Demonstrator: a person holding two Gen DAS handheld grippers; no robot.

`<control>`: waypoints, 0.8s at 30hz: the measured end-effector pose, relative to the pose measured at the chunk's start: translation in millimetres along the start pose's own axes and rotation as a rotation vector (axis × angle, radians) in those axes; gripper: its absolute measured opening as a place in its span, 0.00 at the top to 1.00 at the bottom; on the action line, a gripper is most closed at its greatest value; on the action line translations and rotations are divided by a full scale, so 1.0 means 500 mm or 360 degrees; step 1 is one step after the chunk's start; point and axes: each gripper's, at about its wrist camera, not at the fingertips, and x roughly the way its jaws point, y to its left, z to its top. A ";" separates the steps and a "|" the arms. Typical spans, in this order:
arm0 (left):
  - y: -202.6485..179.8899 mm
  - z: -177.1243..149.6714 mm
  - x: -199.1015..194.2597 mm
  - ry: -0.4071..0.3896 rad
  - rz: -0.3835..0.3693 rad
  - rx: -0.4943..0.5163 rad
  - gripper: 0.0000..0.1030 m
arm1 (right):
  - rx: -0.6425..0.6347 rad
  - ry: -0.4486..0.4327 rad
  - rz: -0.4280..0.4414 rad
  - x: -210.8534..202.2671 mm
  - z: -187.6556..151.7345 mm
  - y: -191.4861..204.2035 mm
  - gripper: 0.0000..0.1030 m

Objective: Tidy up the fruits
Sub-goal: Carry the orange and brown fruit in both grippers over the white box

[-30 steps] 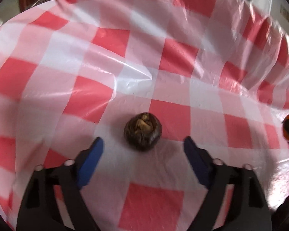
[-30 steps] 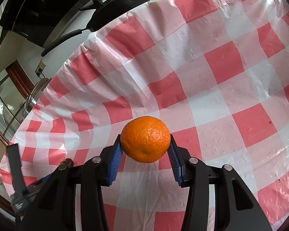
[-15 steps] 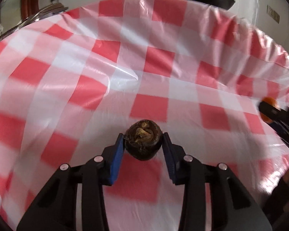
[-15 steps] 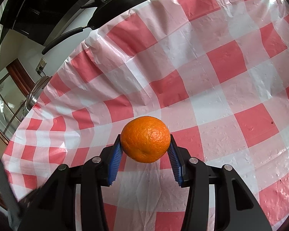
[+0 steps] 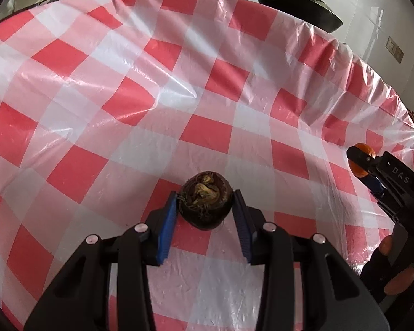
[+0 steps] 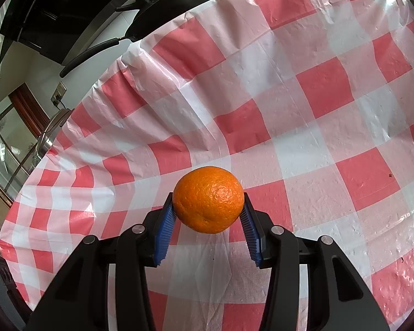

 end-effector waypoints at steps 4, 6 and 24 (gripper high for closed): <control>-0.008 0.001 -0.006 -0.0043 0.0024 0.0038 0.61 | 0.0000 0.0001 -0.0003 0.000 0.000 -0.001 0.56; -0.008 0.001 -0.010 -0.0060 0.0029 0.0043 0.61 | 0.0000 -0.0002 0.0000 0.000 0.000 0.000 0.56; 0.019 -0.127 -0.210 -0.0211 0.0308 0.0050 0.61 | -0.0089 0.0140 0.0029 0.017 -0.003 0.016 0.56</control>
